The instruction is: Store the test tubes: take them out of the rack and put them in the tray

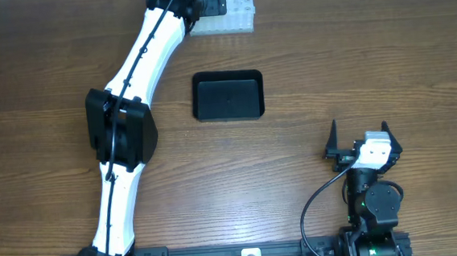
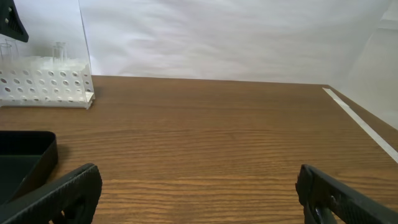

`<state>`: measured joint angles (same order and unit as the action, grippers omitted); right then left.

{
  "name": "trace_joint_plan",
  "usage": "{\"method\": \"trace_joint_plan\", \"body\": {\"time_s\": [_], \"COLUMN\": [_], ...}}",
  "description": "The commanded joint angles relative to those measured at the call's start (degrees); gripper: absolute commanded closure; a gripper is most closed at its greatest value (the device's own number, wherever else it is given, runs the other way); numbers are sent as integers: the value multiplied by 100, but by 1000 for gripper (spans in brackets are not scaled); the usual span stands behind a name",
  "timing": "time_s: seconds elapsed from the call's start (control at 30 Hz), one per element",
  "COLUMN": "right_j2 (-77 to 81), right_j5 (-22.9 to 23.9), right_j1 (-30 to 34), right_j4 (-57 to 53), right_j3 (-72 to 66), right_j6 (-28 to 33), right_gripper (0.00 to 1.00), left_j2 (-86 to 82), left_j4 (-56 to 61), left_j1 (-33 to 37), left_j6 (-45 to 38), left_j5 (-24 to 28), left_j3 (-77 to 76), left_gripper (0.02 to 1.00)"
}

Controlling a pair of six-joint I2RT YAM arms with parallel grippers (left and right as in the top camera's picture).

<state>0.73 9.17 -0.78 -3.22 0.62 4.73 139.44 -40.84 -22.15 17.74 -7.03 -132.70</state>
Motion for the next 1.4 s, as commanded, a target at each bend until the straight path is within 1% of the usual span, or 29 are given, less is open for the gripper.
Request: {"method": "trace_joint_plan", "body": {"time_s": [0.03, 0.17, 0.23, 0.4, 0.6, 0.7, 0.97, 1.4], "right_j2": [-46, -46, -46, -46, -46, -46, -46, -46], "right_j5": [17, 17, 17, 17, 17, 17, 17, 17], "right_j1": [37, 37, 37, 37, 37, 37, 37, 37], "right_j4": [-22, -22, -22, -24, -22, -24, -24, -24], "right_j3": [-31, -31, -31, -31, -31, -31, -31, -31], "right_j6": [7, 7, 7, 7, 7, 7, 7, 7], "right_gripper": [7, 9, 7, 7, 7, 7, 7, 7], "left_j2": [240, 299, 313, 321, 321, 321, 321, 323], "left_j4": [35, 37, 52, 127, 125, 131, 225, 251], "left_j1": [2, -15, -31, -61, -61, -61, -61, -61], "left_j6": [-146, -146, -146, -146, -149, -146, -146, -146], "left_j5": [-57, -57, -57, -57, -57, -59, -59, -59], "left_j3": [-168, -168, -168, -168, -168, -168, -168, -168], "left_gripper": [156, 163, 200, 218, 288, 338, 386, 518]}}
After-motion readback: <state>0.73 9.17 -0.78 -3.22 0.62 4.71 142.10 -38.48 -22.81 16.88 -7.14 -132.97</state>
